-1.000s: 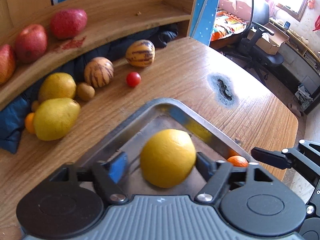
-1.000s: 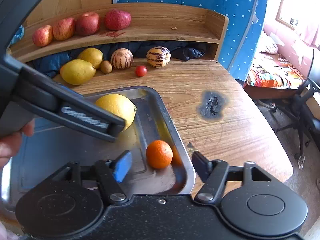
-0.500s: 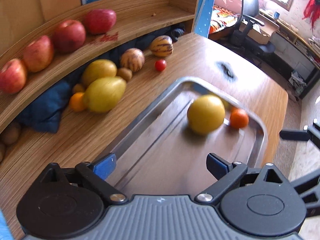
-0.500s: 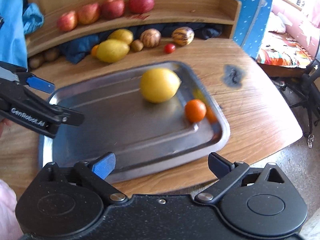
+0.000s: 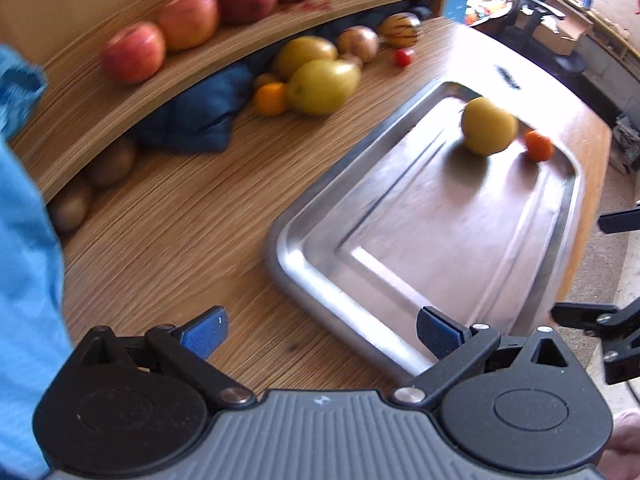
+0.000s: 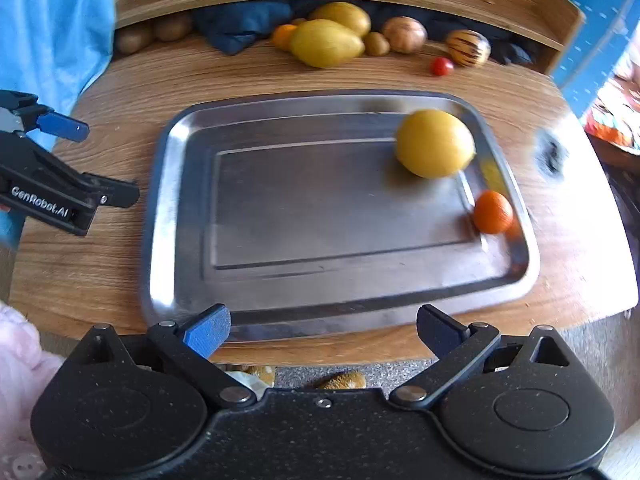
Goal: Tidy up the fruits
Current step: 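Withdraw both open tools from the tray toward the fruit row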
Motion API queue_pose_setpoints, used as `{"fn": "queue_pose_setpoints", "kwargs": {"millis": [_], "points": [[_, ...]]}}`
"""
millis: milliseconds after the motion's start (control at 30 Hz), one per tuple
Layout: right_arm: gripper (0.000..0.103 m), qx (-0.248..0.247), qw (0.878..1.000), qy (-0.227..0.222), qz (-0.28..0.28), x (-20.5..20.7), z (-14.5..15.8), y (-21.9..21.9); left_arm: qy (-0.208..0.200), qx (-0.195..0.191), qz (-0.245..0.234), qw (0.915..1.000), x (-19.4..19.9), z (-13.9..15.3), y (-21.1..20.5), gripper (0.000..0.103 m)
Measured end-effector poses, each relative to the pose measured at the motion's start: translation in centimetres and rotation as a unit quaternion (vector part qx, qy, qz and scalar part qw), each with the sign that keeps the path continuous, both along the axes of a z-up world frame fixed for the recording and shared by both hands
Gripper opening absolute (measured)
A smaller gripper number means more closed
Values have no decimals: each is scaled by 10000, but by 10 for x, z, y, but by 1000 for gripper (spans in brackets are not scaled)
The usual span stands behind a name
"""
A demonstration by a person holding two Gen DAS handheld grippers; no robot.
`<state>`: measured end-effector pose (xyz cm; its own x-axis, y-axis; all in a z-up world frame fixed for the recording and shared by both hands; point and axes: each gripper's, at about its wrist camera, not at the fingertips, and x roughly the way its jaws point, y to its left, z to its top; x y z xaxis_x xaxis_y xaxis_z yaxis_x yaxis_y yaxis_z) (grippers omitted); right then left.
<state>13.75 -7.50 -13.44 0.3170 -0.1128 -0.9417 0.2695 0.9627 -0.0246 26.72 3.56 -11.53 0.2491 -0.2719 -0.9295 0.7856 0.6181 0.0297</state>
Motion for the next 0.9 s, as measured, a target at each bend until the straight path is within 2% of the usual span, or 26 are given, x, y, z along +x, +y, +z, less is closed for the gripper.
{"fn": "queue_pose_setpoints", "kwargs": {"millis": [300, 467, 567, 900], "points": [[100, -248, 9984, -160, 490, 21, 11, 14, 62, 103, 713, 9974, 13, -2, 34, 102], [100, -413, 9968, -281, 628, 26, 16, 15, 226, -14, 1317, 9910, 29, -4, 49, 102], [100, -470, 9963, -389, 609, 31, 16, 11, 189, 55, 1610, 9868, 36, -6, 53, 102], [100, -884, 9892, -929, 714, 47, 17, -12, 119, -79, 1830, 9830, 46, -2, 31, 102]]}}
